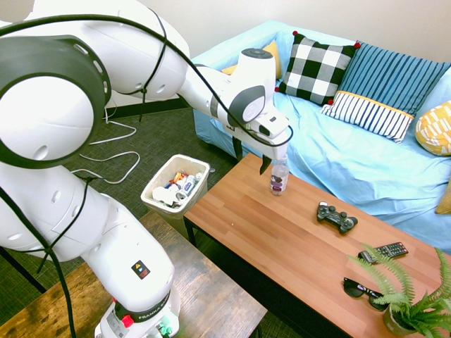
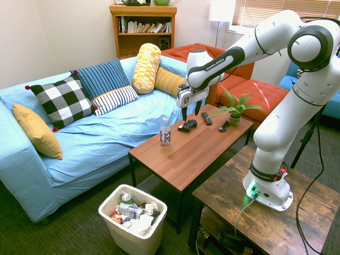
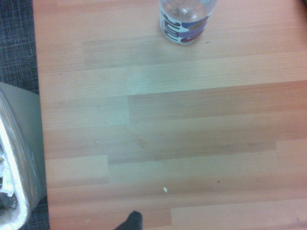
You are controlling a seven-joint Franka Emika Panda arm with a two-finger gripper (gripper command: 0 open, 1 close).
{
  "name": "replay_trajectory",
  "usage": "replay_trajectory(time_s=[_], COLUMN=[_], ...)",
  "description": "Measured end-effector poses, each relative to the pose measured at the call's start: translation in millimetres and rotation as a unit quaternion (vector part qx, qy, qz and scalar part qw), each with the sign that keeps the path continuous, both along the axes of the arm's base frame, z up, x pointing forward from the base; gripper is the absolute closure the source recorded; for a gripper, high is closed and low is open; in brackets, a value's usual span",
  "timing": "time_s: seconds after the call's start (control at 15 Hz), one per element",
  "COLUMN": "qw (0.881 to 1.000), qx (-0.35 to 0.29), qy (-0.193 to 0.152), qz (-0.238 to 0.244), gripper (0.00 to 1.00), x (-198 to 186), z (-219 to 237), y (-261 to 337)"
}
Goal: Throw the bottle in the trash bin
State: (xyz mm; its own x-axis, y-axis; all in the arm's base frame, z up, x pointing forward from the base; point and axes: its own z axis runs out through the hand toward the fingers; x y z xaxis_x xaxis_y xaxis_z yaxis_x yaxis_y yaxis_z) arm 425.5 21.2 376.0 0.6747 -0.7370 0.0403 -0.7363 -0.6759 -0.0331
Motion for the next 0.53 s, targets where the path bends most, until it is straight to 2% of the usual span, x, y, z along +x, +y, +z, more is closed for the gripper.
replay_trajectory(time_s=[0.27, 0.53], qw=[1.000, 0.998], qx=[-0.002, -0.020], qy=[-0.010, -0.015], qz=[-0.013, -0.063], gripper=[0.00, 0.00], x=[10, 48], z=[-9, -20], y=[13, 29])
